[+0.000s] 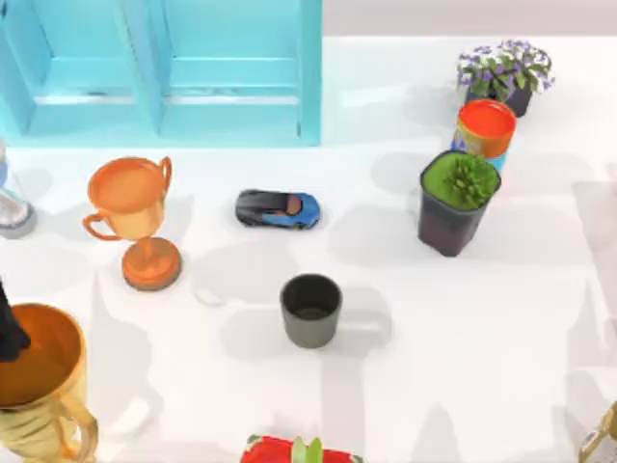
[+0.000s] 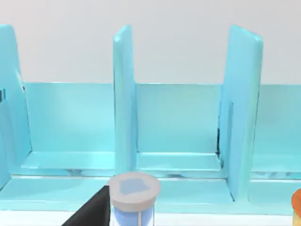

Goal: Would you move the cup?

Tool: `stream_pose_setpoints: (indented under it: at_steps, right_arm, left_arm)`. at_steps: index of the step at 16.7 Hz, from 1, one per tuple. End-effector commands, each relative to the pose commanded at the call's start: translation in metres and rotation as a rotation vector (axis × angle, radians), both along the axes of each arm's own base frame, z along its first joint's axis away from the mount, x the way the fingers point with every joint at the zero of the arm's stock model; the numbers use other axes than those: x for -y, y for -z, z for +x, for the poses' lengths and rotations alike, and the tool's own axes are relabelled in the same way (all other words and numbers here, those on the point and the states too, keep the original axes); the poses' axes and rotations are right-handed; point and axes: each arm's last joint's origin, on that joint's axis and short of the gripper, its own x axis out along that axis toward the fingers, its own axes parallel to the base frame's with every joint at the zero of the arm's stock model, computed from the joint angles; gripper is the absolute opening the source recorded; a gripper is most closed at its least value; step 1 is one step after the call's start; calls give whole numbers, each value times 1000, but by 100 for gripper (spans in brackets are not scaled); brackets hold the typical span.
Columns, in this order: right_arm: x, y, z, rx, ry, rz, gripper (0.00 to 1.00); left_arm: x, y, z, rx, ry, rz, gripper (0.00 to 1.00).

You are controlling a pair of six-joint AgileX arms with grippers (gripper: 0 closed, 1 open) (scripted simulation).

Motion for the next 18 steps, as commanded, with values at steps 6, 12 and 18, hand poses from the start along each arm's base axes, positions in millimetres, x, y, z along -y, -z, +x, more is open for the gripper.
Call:
stream_pose_setpoints:
  at_steps: [6, 12, 18]
  right_arm:
    - [0, 0, 0, 0, 0, 0, 100]
    - [0, 0, 0, 0, 0, 0, 100]
    - [0, 0, 0, 0, 0, 0, 100]
  left_arm:
    - [3, -30, -2, -14, 24, -35, 100]
    - [21, -87, 22, -323, 137, -148, 100]
    - [74, -142, 90, -773, 218, -218, 100]
